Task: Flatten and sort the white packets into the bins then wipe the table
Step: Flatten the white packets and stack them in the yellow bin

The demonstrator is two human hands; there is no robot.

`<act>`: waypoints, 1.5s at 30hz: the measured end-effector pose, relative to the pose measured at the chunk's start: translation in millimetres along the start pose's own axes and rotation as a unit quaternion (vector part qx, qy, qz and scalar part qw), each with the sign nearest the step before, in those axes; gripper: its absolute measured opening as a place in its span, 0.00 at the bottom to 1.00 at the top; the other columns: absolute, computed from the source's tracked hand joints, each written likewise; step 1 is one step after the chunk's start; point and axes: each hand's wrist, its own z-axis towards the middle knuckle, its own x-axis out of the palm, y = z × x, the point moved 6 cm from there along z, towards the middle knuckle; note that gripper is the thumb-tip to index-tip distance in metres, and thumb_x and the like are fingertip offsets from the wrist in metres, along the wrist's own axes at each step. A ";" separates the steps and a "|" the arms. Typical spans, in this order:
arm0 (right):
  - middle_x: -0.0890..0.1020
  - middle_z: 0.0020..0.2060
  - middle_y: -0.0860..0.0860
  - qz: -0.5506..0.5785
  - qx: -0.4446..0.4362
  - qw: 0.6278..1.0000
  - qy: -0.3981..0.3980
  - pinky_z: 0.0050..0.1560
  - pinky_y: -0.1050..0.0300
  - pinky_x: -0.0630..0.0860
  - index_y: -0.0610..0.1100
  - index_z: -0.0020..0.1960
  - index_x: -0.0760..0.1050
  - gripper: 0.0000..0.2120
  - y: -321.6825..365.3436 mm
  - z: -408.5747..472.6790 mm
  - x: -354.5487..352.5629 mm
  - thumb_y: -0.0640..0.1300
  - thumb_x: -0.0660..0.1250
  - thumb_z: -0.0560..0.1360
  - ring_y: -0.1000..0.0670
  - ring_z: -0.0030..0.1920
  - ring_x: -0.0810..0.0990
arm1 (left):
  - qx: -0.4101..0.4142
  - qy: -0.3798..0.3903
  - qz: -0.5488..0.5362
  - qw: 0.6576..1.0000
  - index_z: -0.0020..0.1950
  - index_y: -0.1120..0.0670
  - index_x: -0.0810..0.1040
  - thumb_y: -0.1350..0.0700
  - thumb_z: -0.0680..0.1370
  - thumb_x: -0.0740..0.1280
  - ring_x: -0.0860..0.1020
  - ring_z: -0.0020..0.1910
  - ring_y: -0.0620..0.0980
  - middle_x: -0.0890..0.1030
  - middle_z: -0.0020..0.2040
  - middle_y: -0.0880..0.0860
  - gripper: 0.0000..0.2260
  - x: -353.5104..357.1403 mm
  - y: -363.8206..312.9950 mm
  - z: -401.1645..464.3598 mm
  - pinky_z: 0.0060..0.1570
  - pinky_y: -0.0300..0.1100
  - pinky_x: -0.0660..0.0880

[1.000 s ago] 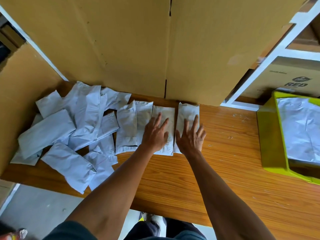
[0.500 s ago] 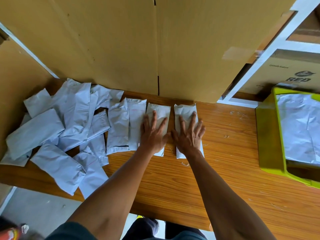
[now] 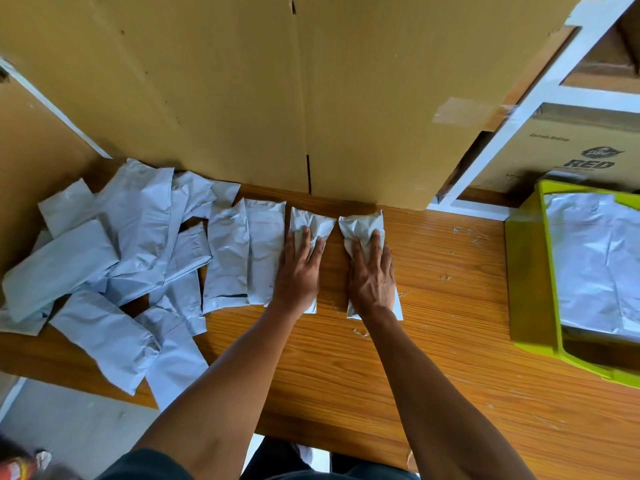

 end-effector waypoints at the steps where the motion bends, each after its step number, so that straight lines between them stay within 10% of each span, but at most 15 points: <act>1: 0.53 0.82 0.36 0.000 -0.001 1.000 -0.005 0.71 0.31 0.70 0.47 0.81 0.62 0.27 0.3 0.0 -1.9 0.43 0.62 0.84 0.28 0.76 0.62 | 0.002 0.007 0.005 1.000 0.86 0.53 0.57 0.64 0.82 0.55 0.49 0.84 0.68 0.51 0.86 0.59 0.31 -1.4 -0.5 -0.3 0.76 0.68 0.64; 15: 0.57 0.81 0.37 0.011 0.035 0.999 -0.031 0.60 0.37 0.77 0.49 0.79 0.63 0.29 0.3 -34.2 -36.8 0.37 0.62 0.80 0.33 0.67 0.67 | 0.016 0.056 -0.008 0.998 0.85 0.56 0.58 0.66 0.80 0.56 0.55 0.83 0.66 0.55 0.86 0.58 0.32 -26.8 -24.3 -22.3 0.77 0.63 0.65; 23: 0.57 0.81 0.38 0.032 0.061 0.997 -0.023 0.59 0.35 0.77 0.51 0.81 0.61 0.25 -5.7 -89.7 -31.8 0.48 0.54 0.84 0.33 0.67 0.68 | -0.023 0.129 0.037 0.991 0.81 0.28 0.40 0.34 0.85 0.52 0.36 0.83 0.66 0.30 0.84 0.50 0.28 -16.7 10.3 -55.8 0.79 0.65 0.44; 34: 0.53 0.83 0.39 -0.011 0.072 0.996 -0.043 0.72 0.33 0.67 0.53 0.83 0.59 0.32 -6.7 -114.2 -7.5 0.64 0.56 0.83 0.29 0.76 0.62 | 0.027 0.087 0.057 0.994 0.84 0.33 0.45 0.33 0.84 0.52 0.48 0.83 0.66 0.32 0.85 0.55 0.30 -16.5 4.3 -71.6 0.79 0.66 0.56; 45: 0.56 0.82 0.39 0.027 0.073 0.996 -0.052 0.67 0.32 0.73 0.50 0.82 0.61 0.28 -5.5 -119.0 -7.5 0.49 0.63 0.84 0.29 0.74 0.65 | 0.105 0.001 0.036 0.994 0.85 0.51 0.61 0.57 0.85 0.64 0.54 0.84 0.60 0.55 0.86 0.59 0.28 -15.1 -7.4 -70.6 0.80 0.55 0.58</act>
